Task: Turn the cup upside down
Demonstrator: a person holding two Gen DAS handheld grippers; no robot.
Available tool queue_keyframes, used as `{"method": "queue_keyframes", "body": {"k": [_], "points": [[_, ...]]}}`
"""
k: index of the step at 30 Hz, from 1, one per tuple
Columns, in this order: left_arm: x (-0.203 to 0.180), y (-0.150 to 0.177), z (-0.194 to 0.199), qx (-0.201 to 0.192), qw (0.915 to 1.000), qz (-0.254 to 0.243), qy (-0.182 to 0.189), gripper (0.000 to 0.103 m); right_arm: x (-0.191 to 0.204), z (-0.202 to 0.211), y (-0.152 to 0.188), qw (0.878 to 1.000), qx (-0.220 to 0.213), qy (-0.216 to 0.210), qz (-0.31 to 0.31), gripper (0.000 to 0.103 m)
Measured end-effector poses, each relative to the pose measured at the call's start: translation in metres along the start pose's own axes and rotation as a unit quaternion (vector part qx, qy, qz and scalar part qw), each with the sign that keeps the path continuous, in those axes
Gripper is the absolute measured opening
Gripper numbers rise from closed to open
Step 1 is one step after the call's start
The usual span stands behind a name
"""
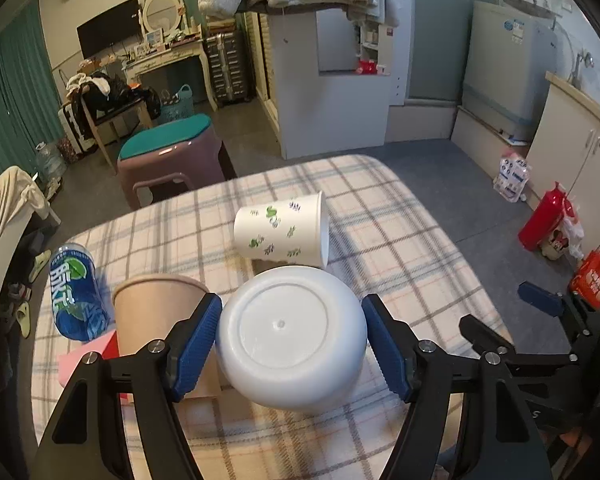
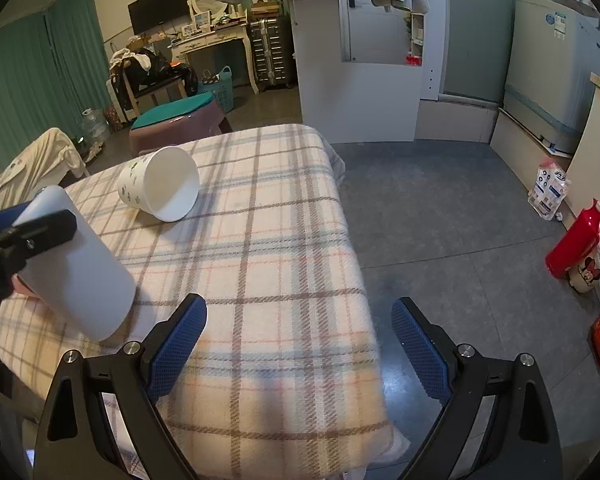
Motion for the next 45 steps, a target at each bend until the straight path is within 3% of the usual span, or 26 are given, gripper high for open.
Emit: {"method": "queue_keyframes", "body": {"k": [9, 15, 19, 24, 31, 34, 39, 45], "points": [[-0.002, 0.01, -0.003, -0.002, 1.0, -0.003, -0.007, 0.074, -0.003, -0.002, -0.001, 1.0, 0.001, 0.003, -0.001, 0.094], [-0.007, 0.011, 0.0, -0.027, 0.9988, -0.025, -0.031, 0.084, -0.001, 0.006, -0.002, 1.0, -0.004, 0.003, 0.004, 0.094], [-0.007, 0.005, 0.012, -0.047, 0.9986, -0.017, -0.016, 0.09, 0.002, 0.021, -0.002, 1.0, -0.014, 0.005, 0.013, 0.094], [-0.003, -0.008, 0.036, -0.075, 0.9971, 0.009, 0.002, 0.09, 0.004, 0.045, -0.002, 0.999, -0.033, 0.01, 0.018, 0.094], [0.016, -0.009, 0.097, -0.15, 0.9868, 0.04, 0.047, 0.09, 0.02, 0.091, -0.003, 0.995, -0.09, 0.002, 0.039, 0.094], [0.027, -0.002, 0.123, -0.179, 0.9814, 0.055, 0.045, 0.096, 0.033, 0.114, -0.003, 0.991, -0.123, 0.0, 0.054, 0.094], [0.042, 0.023, 0.158, -0.226, 0.9723, 0.054, 0.028, 0.097, 0.048, 0.143, 0.006, 0.984, -0.167, -0.012, 0.058, 0.094], [0.062, 0.063, 0.168, -0.232, 0.9701, 0.068, 0.026, 0.103, 0.067, 0.153, 0.024, 0.981, -0.179, -0.015, 0.067, 0.097]]}}
Point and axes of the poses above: each gripper's, at about its wrist camera, not at the fingertips, and z roughly against the way its jaws point, x to its left, y to its underside, the point moved 1 cm from there along -z, roughly the way its jaws point, and after that the axes turned 12 degrees about z, right-handed, at the moved point
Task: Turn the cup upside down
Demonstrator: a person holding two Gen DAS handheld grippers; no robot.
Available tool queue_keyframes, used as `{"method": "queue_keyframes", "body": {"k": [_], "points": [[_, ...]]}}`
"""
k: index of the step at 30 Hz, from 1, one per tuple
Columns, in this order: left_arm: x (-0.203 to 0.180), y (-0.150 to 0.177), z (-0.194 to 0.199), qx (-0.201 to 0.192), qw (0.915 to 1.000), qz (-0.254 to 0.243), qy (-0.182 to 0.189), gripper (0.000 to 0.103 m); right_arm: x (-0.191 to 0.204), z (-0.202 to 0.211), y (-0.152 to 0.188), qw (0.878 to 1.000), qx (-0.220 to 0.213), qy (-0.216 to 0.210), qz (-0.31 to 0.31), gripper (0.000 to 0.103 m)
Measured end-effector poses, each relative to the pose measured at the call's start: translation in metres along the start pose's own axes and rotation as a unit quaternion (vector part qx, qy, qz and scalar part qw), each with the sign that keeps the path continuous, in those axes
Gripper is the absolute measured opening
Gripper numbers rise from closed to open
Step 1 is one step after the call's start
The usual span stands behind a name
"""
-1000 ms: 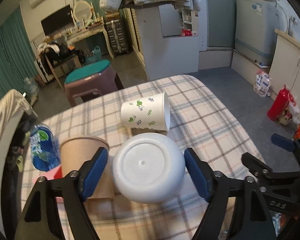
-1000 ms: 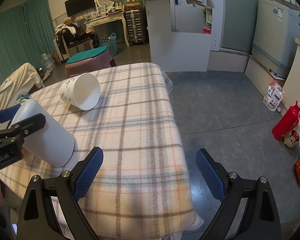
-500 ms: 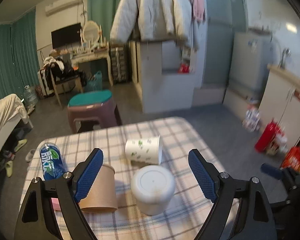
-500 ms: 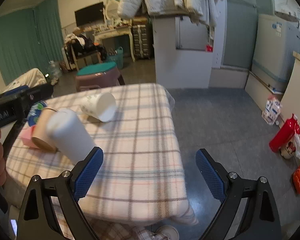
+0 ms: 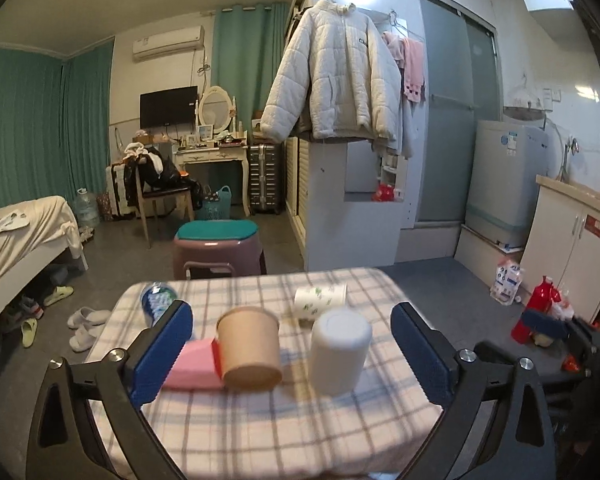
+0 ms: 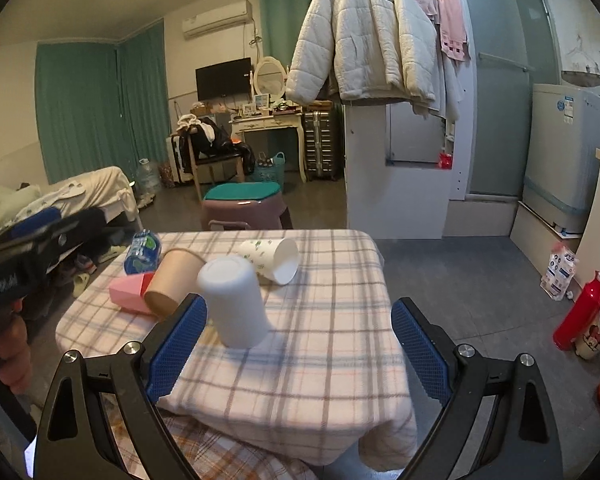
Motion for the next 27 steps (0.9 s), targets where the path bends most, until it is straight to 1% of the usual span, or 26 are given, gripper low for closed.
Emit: {"method": "queue_keyframes", "body": {"k": [1, 2, 5, 10, 15, 18, 22, 27], "points": [[0.003, 0.005, 0.003, -0.001, 1.0, -0.001, -0.003, 0.103, 0.002, 0.002, 0.003, 1.0, -0.002, -0.001, -0.002, 0.098], [0.005, 0.01, 0.006, -0.001, 1.0, -0.003, -0.005, 0.103, 0.004, 0.004, 0.006, 1.0, -0.008, -0.003, -0.005, 0.103], [0.011, 0.023, 0.013, 0.001, 0.9999, 0.0, -0.011, 0.103, 0.008, 0.008, 0.012, 1.0, -0.017, -0.005, -0.005, 0.103], [0.023, 0.031, 0.017, -0.005, 0.9994, 0.023, -0.026, 0.103, 0.012, 0.006, 0.017, 1.0, -0.019, -0.01, -0.008, 0.103], [0.035, 0.033, 0.02, -0.012, 0.9985, 0.042, -0.033, 0.103, 0.011, 0.006, 0.018, 1.0, -0.021, -0.008, -0.005, 0.103], [0.039, 0.033, 0.018, -0.009, 0.9981, 0.053, -0.03, 0.103, 0.01, 0.008, 0.018, 1.0, -0.022, -0.008, -0.009, 0.103], [0.039, 0.033, 0.018, -0.009, 0.9982, 0.049, -0.032, 0.103, 0.009, 0.01, 0.018, 1.0, -0.023, -0.001, -0.005, 0.103], [0.04, 0.034, 0.017, -0.003, 0.9985, 0.046, -0.031, 0.103, 0.011, 0.008, 0.016, 1.0, -0.019, -0.006, -0.006, 0.103]]}}
Point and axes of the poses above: each gripper's, at about its wrist camera, not at the fingertips, and z roughly against the way its jaws point, x to its left, y to its underside, the point moved 1 cm from there along -z, roughly the way its jaws point, and after that the axes turned 12 degrees about z, right-handed, at the moved point
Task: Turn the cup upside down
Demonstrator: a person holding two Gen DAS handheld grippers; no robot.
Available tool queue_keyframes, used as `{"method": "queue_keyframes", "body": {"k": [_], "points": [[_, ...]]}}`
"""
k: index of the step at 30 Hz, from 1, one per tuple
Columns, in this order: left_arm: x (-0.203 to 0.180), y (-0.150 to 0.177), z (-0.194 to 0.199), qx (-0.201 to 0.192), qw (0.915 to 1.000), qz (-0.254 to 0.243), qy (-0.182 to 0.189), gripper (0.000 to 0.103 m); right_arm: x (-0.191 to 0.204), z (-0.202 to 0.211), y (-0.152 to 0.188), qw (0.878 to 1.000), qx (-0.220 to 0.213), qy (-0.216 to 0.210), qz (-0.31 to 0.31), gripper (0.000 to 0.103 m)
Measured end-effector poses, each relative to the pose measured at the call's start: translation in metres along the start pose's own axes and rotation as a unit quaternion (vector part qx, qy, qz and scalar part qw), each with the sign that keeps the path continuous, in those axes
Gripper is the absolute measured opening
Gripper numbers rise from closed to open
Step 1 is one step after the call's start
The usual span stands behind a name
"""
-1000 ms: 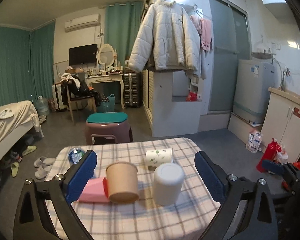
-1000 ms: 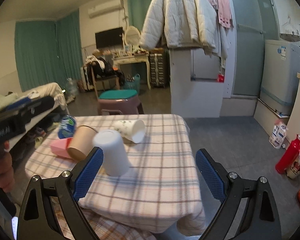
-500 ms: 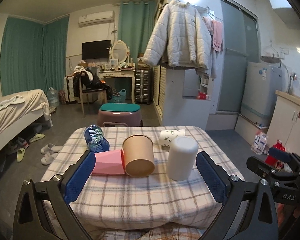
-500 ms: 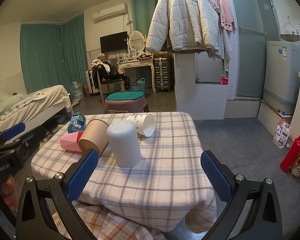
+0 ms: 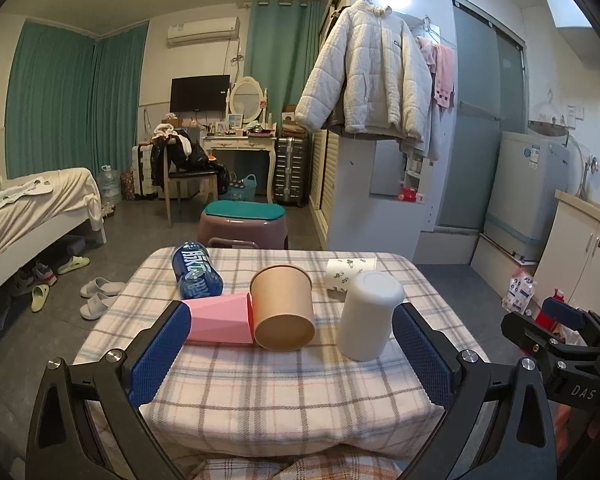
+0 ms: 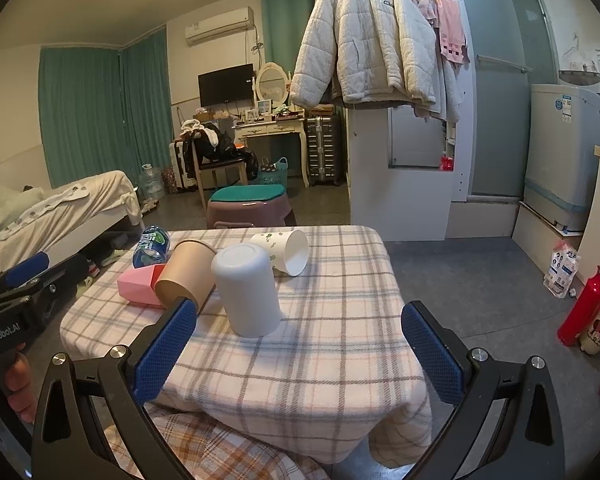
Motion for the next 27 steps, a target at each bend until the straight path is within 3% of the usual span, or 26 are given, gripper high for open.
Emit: {"method": "queue_keyframes", "body": {"k": [27], "points": [[0.01, 0.005, -0.002, 0.004, 0.9998, 0.014, -0.011, 0.103, 0.012, -0.013, -0.002, 1.0, 0.009, -0.004, 0.009, 0.103]]}}
Point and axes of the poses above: each gripper's, at about its wrist camera, not at the fingertips, and z roughly against the way its jaws point, x to its left, y to its underside, the point moved 1 cm from there along -z, roughly the way its jaws point, and after that the axes turned 12 degrees about z, right-handed, at the moved point
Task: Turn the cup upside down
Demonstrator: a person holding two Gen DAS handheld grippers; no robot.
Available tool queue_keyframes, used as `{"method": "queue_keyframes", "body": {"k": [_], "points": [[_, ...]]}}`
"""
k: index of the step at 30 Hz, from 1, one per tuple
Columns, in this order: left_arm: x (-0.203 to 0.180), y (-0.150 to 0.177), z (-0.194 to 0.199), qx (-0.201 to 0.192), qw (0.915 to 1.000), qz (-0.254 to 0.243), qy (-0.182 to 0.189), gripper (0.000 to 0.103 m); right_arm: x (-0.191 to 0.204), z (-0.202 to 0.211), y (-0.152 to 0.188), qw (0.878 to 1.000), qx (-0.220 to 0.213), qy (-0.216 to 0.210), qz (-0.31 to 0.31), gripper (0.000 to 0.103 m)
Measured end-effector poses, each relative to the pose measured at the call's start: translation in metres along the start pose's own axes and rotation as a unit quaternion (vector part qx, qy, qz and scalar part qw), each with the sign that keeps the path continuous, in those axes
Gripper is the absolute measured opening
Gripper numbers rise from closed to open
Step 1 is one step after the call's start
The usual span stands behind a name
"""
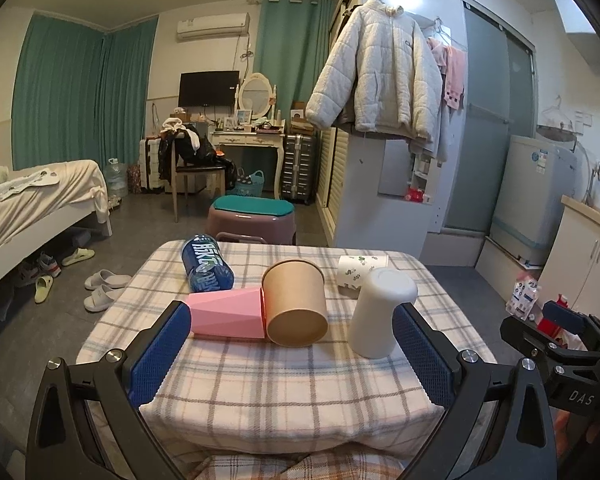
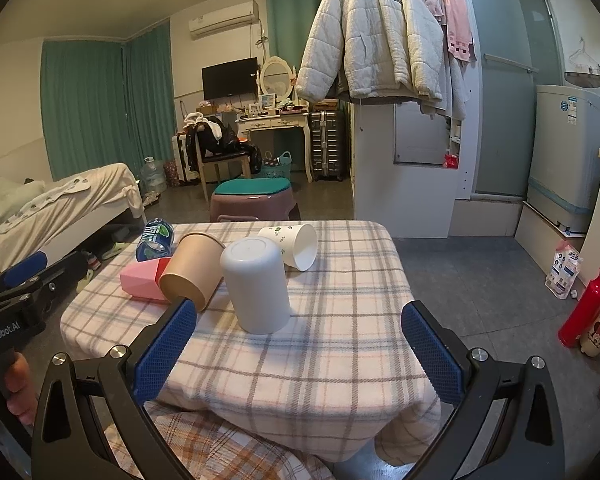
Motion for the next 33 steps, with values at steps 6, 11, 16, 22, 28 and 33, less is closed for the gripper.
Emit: {"method": "queue_keyframes", "body": {"k": [6, 11, 16, 22, 28, 33], "points": [[-0.0006, 0.0012, -0.001, 0.002, 1.0, -0.001, 0.0, 0.103, 0.0008, -0.0017, 0.002, 1.0, 0.004, -0.002, -0.002, 0.103], [-0.0008, 0.002, -0.0007, 0.003, 1.0, -0.002, 0.001, 0.103, 0.0022, -0.0031, 0.004, 1.0, 0.006, -0.004, -0.002, 0.103], [0.0009, 0.0041, -0.0003, 0.004, 1.0, -0.003, 0.0, 0.103, 0.0025, -0.0034, 0.005, 1.0, 0.007, -0.005, -0.002, 0.103], [0.0006, 0.0045, -0.0006, 0.003, 1.0, -0.004, 0.002, 0.103, 0.0025, -0.0031, 0.0049, 1.0, 0.006, -0.004, -0.002, 0.103], [0.0017, 0.0048, -0.0001, 0.004, 1.0, -0.004, 0.003, 0.103, 0.0037, -0.0044, 0.0065, 1.0, 0.01, -0.006, 0.0, 0.103], [0.0019, 0.0052, -0.0007, 0.003, 1.0, -0.009, -0.001, 0.103, 0.0042, -0.0045, 0.0065, 1.0, 0.009, -0.006, 0.001, 0.103]]}}
Point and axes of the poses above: each gripper's, at about its wrist camera, not at the fingertips, and z roughly against the way its jaws point, x to its left, y to its underside, the point moved 1 cm from there along -z, roughly the way its jaws point, and after that the axes turned 12 degrees about z, right-handed, at the moved point
